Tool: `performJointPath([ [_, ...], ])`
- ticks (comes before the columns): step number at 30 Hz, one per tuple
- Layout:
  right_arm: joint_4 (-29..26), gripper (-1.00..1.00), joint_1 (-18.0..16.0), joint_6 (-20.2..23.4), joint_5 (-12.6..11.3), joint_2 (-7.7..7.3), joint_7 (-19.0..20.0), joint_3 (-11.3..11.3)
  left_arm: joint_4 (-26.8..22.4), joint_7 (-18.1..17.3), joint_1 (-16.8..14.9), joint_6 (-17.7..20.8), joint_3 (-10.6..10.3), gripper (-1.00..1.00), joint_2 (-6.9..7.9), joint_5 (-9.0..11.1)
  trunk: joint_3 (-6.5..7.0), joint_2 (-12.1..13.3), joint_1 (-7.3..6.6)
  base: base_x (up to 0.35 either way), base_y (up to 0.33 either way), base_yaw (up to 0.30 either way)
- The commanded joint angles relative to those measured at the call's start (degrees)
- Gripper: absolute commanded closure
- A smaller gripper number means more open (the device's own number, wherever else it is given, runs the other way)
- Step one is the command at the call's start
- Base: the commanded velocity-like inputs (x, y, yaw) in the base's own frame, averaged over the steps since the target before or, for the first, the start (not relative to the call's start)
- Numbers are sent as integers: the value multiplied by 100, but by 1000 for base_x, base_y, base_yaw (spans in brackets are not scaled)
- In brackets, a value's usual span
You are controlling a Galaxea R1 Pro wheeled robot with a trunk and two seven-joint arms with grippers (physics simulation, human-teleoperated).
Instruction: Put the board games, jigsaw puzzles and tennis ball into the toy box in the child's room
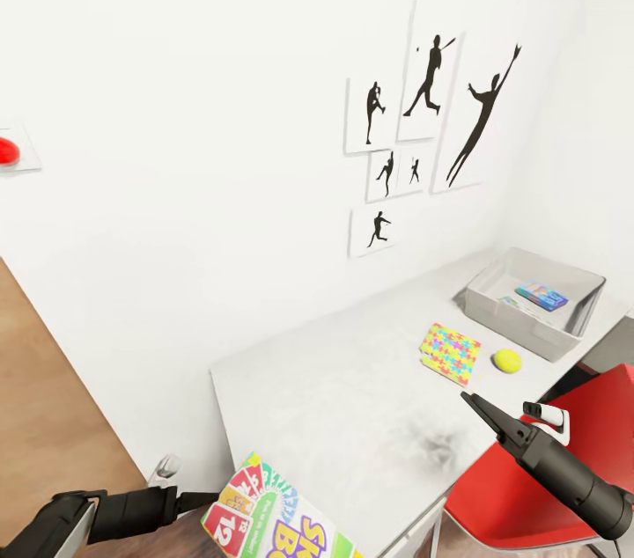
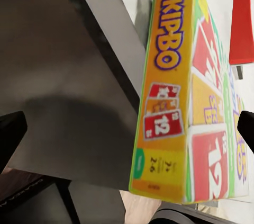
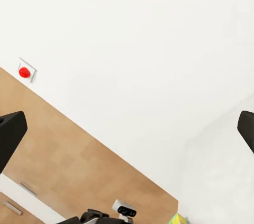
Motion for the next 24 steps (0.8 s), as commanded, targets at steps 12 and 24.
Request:
performJointPath([
  [12, 3, -100, -3, 38, -24, -1, 3, -1, -1, -15, -2, 53, -3, -100, -25, 18, -8, -6, 1, -41, -45, 0],
  [24, -1, -100, -4, 36, -27, -1, 3, -2, -1, -15, -2, 53, -3, -100, -48, 18, -8, -6, 1, -28, -36, 0],
])
